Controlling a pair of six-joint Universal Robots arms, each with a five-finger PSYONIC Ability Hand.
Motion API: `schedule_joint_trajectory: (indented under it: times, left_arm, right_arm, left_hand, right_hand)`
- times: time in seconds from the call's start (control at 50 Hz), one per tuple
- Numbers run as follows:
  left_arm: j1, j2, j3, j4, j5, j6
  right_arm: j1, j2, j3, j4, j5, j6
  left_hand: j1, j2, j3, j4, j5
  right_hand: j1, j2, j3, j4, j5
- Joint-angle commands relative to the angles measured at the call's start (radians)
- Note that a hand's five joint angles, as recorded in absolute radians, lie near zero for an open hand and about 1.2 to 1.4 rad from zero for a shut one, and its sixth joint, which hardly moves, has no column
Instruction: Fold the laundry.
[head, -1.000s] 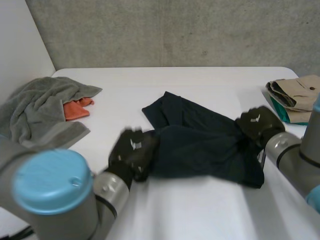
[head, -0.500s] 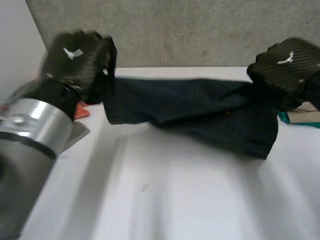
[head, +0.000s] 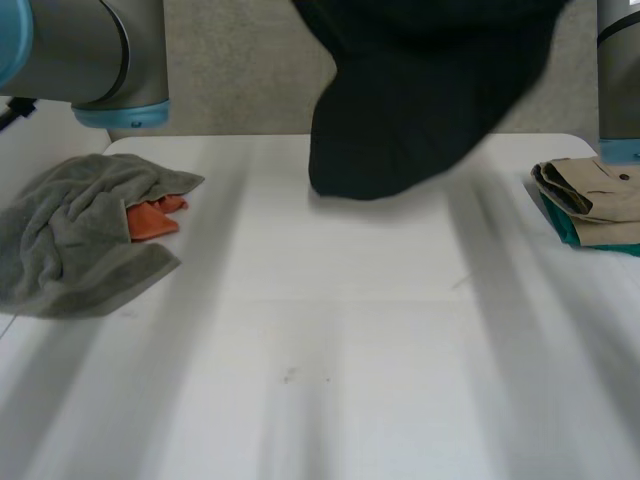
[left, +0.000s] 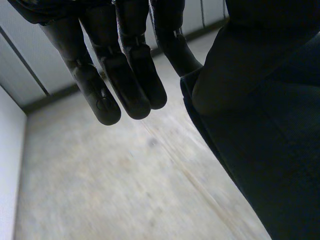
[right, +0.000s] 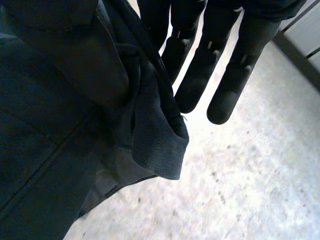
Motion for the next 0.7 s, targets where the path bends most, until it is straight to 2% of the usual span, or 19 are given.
schedule_joint_trajectory:
  times: [0.02,0.12,0.24,0.34,0.42,0.48,0.56,0.62,0.68,0.7]
  left_arm:
    - [0.003,0.005,-0.105,-0.076,0.0,-0.001]
    - [0.0,0.04,-0.321,-0.119,0.003,0.004]
    - [-0.004,0.106,-0.614,-0.151,0.012,0.011]
    - [-0.021,0.134,-0.861,-0.217,0.014,0.026]
    - [-0.046,0.155,-0.967,-0.304,0.014,0.078]
    - [-0.056,0.195,-1.012,-0.376,0.014,0.12]
    - [-0.073,0.278,-1.064,-0.545,0.012,0.181]
    - [-0.116,0.396,-1.084,-0.777,0.012,0.22]
    - [-0.148,0.465,-1.087,-0.959,0.012,0.231]
    - [-0.177,0.495,-1.087,-1.091,0.018,0.234]
  right_arm:
    - [0.014,0.011,0.068,0.043,-0.045,0.01]
    - [0.014,0.049,0.152,0.136,-0.112,0.003]
    - [0.016,0.15,0.246,0.28,-0.144,-0.014]
    - [0.017,0.21,0.368,0.392,-0.143,-0.173]
    - [0.011,0.201,0.45,0.457,-0.121,-0.291]
    - [0.011,0.178,0.496,0.5,-0.109,-0.316]
    - [0.008,0.002,0.574,0.648,-0.075,-0.329]
    - [0.007,-0.151,0.629,0.884,-0.063,-0.353]
    - [0.002,-0.245,0.665,1.052,-0.066,-0.399]
    - [-0.004,-0.312,0.698,1.145,-0.077,-0.443]
  left_hand:
    - [0.267,0.198,0.202,0.195,0.244]
    - [0.267,0.198,0.202,0.195,0.244]
    - [0.267,0.198,0.202,0.195,0.244]
    - [0.267,0.198,0.202,0.195,0.244]
    - [0.267,0.198,0.202,0.195,0.244]
    - [0.267,0.198,0.202,0.195,0.244]
    - [0.267,0.198,0.202,0.195,0.244]
    - [0.267,0.198,0.202,0.195,0.244]
    - [0.267,0.198,0.202,0.195,0.244]
    - [0.267,0.198,0.202,0.195,0.244]
  right_hand:
    - [0.3,0.231,0.209,0.199,0.26]
    - [0.3,0.231,0.209,0.199,0.26]
    - [0.3,0.231,0.209,0.199,0.26]
    - [0.3,0.231,0.209,0.199,0.26]
    - [0.3,0.231,0.209,0.199,0.26]
    - [0.3,0.231,0.209,0.199,0.26]
    - [0.3,0.231,0.209,0.199,0.26]
    - [0.3,0.231,0.209,0.199,0.26]
    - [0.3,0.231,0.209,0.199,0.26]
    - [0.3,0.231,0.209,0.199,0.26]
